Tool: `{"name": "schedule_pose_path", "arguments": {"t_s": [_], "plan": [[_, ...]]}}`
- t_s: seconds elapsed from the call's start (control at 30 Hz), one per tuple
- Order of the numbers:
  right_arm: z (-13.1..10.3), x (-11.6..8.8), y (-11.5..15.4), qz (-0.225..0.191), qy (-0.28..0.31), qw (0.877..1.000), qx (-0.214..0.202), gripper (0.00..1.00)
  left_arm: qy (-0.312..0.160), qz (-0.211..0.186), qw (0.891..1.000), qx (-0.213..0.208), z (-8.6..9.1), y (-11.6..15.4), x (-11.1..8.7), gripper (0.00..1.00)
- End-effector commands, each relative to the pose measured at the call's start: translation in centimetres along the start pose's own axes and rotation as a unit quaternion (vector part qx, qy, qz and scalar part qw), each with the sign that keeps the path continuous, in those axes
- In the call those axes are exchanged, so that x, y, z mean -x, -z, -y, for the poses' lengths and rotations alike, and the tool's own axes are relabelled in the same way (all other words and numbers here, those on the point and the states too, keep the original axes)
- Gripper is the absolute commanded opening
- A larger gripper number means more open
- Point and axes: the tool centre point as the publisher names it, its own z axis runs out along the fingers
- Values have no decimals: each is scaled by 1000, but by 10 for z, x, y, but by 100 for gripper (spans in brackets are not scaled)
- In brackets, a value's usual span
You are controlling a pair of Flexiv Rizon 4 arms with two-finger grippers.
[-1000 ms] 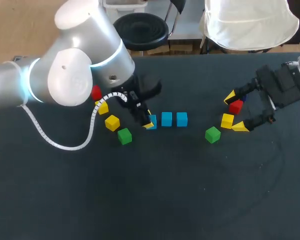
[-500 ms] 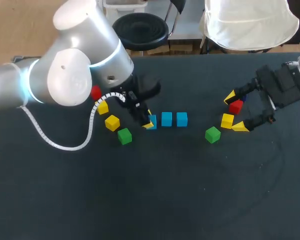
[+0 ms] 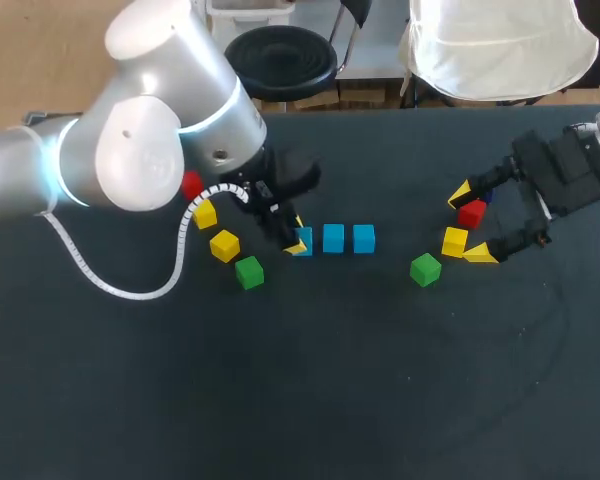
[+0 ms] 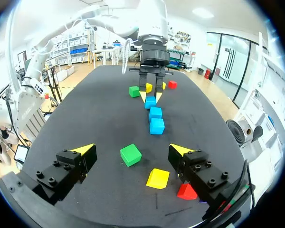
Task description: Place the blue cubes, place green cubes on the blue cubes, place the yellow cubes on the green cubes, then place the red cubes on the yellow cubes, and place purple cube on the red cubes.
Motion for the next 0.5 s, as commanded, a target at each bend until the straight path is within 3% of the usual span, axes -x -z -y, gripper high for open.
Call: {"name": "schedule_pose_path", "arguments": {"t_s": [0.03, 0.5], "plan": [[0, 0, 0, 1, 1, 1000, 0, 100, -5, 5, 1000, 0, -2, -3, -1, 0], [0, 0, 0, 1, 1, 1000, 0, 100, -23, 9, 1000, -4, -1, -2, -1, 0]]}}
